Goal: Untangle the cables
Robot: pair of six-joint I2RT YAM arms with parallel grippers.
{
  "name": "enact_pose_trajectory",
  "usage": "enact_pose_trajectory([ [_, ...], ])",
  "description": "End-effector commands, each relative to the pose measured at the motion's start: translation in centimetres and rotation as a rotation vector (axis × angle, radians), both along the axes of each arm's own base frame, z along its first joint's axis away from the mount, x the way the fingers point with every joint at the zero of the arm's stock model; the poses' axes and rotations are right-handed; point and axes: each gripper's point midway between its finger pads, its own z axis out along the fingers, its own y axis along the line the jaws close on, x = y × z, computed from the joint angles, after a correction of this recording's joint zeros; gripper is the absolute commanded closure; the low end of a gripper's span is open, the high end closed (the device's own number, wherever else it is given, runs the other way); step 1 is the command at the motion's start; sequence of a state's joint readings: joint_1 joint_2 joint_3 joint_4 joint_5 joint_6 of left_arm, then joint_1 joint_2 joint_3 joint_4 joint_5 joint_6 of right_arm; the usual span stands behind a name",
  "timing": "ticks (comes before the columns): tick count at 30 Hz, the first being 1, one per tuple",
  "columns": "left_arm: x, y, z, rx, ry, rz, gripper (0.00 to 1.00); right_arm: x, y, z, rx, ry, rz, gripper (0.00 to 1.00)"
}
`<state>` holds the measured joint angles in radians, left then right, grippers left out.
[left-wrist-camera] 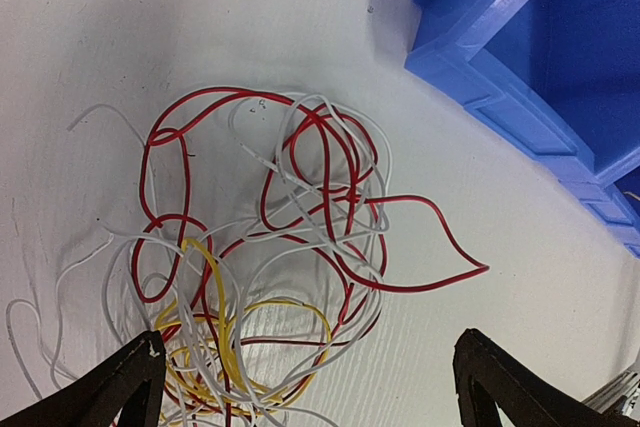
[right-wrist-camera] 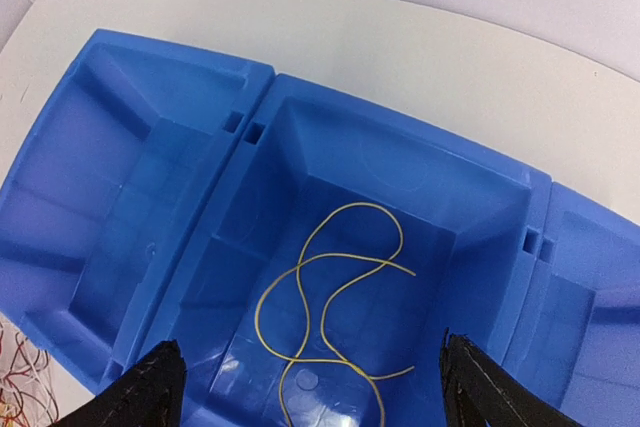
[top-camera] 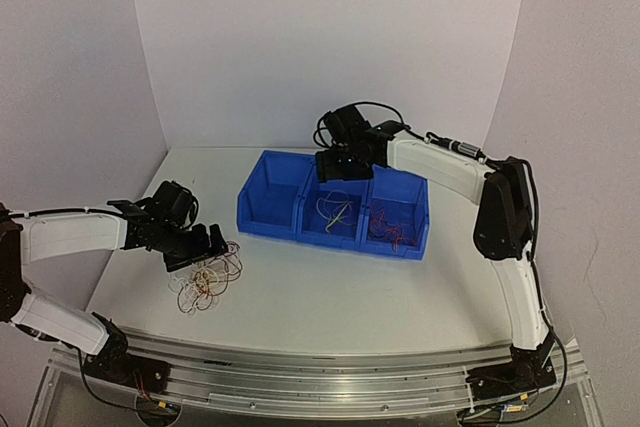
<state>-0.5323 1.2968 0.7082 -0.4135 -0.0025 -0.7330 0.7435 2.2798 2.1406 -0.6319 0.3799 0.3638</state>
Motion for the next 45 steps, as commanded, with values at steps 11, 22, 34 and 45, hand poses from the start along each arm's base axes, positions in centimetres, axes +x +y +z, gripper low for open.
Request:
enact_pose_trajectory([
  [11,-0.4,1.0,-0.5,0.06,0.024,0.021,0.05,-12.2,-2.1,6.6,0.039,0.018,0.205,0.11],
  [22,-0.5,-0.1,-3.8,0.093,0.093,-0.012,0.18,-21.3,-4.1,2.9,0.107,0.111,0.284,0.11],
  [34,0.6,-6.0,-1.4,-0.064,-0.009,-0.216,1.0,-25.2,0.2,0.4,0.174,0.162,0.559,0.13],
  [45,-4.8,-13.2,8.0,-0.361,-0.252,-0.632,1.0,-26.9,4.8,-0.3,0.183,0.178,0.86,0.16],
])
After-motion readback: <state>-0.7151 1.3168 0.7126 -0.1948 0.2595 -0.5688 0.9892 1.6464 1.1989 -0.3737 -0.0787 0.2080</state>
